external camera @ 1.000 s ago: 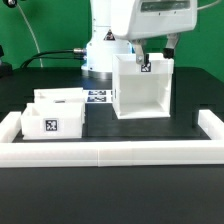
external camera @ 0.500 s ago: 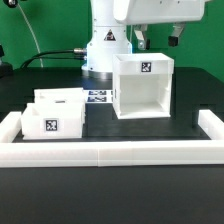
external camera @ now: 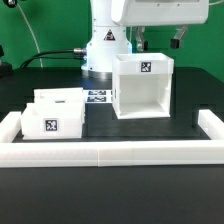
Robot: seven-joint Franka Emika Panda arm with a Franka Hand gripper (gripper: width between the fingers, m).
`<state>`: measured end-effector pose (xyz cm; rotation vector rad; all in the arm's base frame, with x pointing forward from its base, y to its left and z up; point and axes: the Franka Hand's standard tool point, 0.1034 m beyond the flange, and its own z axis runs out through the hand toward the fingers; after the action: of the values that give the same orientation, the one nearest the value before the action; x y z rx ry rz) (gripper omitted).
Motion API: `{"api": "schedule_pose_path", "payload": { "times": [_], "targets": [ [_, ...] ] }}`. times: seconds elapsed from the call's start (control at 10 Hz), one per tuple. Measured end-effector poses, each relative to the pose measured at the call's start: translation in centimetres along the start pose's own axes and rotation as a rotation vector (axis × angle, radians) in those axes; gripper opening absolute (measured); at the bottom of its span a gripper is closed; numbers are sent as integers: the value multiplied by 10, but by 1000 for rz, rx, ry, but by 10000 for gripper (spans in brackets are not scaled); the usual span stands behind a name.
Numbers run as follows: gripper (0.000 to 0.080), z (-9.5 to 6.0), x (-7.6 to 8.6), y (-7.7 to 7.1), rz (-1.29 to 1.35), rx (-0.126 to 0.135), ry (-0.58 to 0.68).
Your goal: Assemble drawer
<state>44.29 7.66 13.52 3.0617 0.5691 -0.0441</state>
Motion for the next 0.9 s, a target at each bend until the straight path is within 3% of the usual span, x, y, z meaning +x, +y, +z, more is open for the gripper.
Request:
{"api": "schedule_pose_path", "payload": {
  "times": [0.3, 0.5, 0.8, 0.9],
  "targets": [
    [650, 12, -14, -15, 151, 6, -22],
    [650, 21, -18, -21, 211, 37, -32],
    [650, 27, -21, -27, 218, 47, -38],
    [496, 28, -21, -29, 213, 47, -41]
  ]
}}
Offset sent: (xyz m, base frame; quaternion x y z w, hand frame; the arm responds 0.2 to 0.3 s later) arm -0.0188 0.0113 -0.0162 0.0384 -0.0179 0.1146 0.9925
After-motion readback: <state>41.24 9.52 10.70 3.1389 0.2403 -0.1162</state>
